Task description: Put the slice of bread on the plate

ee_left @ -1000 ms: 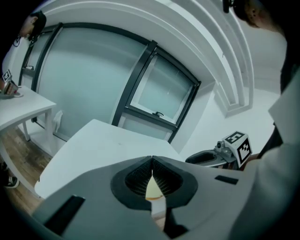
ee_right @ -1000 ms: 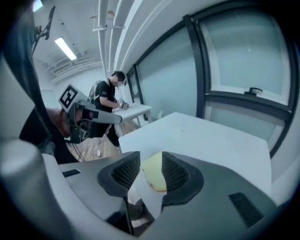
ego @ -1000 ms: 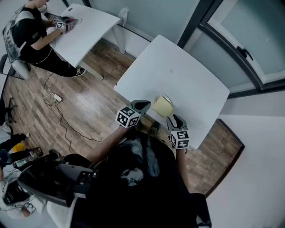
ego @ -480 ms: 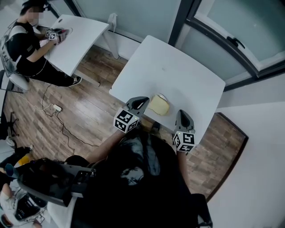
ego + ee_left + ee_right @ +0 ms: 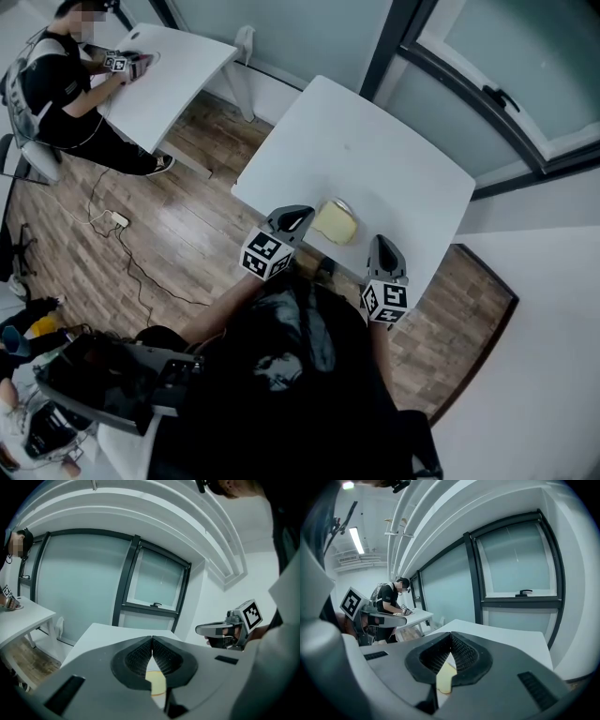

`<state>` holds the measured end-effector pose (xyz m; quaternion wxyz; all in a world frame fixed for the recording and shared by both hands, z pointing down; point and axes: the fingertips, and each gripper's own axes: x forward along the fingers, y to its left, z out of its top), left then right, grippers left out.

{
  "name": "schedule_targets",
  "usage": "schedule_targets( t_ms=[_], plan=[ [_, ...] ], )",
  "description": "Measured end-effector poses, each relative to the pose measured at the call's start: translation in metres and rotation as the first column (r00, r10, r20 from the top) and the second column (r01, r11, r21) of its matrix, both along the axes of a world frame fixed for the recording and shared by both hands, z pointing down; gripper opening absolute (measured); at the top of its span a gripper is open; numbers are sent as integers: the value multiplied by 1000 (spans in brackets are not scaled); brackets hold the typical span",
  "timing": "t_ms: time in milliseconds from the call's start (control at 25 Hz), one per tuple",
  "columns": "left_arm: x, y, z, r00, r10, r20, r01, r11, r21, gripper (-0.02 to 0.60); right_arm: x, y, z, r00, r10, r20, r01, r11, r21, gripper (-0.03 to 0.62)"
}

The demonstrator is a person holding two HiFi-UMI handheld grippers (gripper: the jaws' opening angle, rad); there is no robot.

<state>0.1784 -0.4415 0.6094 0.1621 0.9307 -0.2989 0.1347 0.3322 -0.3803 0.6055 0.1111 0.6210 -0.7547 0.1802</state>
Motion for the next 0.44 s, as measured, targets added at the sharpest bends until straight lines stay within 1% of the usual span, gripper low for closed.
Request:
schedule_targets(
  t_ms=[280, 440],
  plan=[
    [-4, -1, 0, 1000, -20, 3, 20, 1000, -1, 6, 8, 1, 0, 998, 52, -23, -51, 999, 10, 11],
    [-6, 0, 2, 999, -36, 0, 36, 999, -6, 6, 10, 3, 4, 998, 57, -13, -57, 998, 0, 11]
  ],
)
